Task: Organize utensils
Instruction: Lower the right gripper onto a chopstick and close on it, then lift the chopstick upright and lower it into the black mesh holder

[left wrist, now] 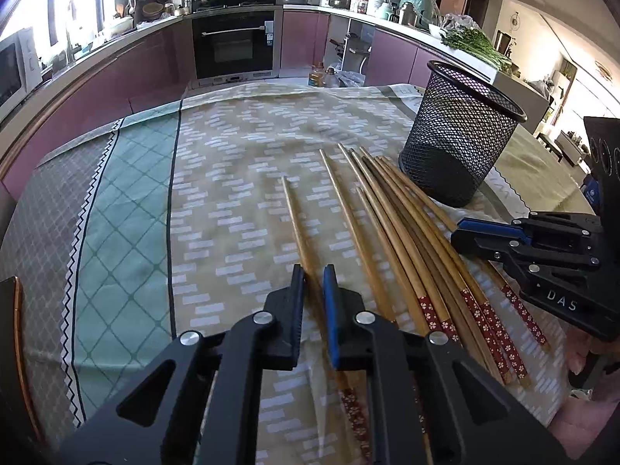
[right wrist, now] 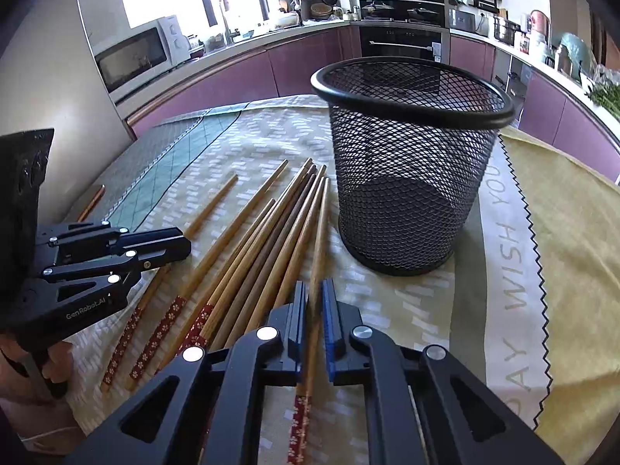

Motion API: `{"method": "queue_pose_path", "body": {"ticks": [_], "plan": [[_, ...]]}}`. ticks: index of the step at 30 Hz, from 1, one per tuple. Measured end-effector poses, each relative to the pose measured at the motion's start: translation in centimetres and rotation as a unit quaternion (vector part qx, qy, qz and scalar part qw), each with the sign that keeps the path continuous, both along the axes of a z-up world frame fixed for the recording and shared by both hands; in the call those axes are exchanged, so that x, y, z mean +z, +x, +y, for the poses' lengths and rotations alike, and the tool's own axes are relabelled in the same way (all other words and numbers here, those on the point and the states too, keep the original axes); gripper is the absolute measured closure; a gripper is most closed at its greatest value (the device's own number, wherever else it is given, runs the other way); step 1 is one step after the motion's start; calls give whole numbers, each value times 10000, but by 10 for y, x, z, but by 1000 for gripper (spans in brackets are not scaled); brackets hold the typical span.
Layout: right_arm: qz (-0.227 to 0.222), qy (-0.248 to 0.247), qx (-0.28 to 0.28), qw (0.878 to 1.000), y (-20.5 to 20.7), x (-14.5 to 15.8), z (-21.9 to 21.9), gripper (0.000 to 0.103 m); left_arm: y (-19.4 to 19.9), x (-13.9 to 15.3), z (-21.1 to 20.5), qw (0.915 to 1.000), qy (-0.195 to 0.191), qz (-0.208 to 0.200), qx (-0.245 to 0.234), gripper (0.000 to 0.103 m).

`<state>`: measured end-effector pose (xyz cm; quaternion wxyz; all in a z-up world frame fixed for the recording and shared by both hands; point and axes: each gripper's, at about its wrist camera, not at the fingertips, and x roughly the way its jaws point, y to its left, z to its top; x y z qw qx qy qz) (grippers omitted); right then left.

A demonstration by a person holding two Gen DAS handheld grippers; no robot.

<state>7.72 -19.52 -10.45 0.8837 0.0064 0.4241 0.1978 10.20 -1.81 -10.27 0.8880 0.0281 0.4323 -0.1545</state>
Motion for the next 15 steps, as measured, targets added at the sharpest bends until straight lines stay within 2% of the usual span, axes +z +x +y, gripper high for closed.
{"method": "queue_pose_path", "body": {"ticks": [8, 15], "plan": [[-256, 300, 122, 9991, -14, 19, -13, 97, -9, 12, 5, 9997, -215, -61, -75, 95], [-717, 605, 199, 9954, -28, 51, -25, 97, -23, 48, 10, 9966, -650, -305, -406, 95]]}}
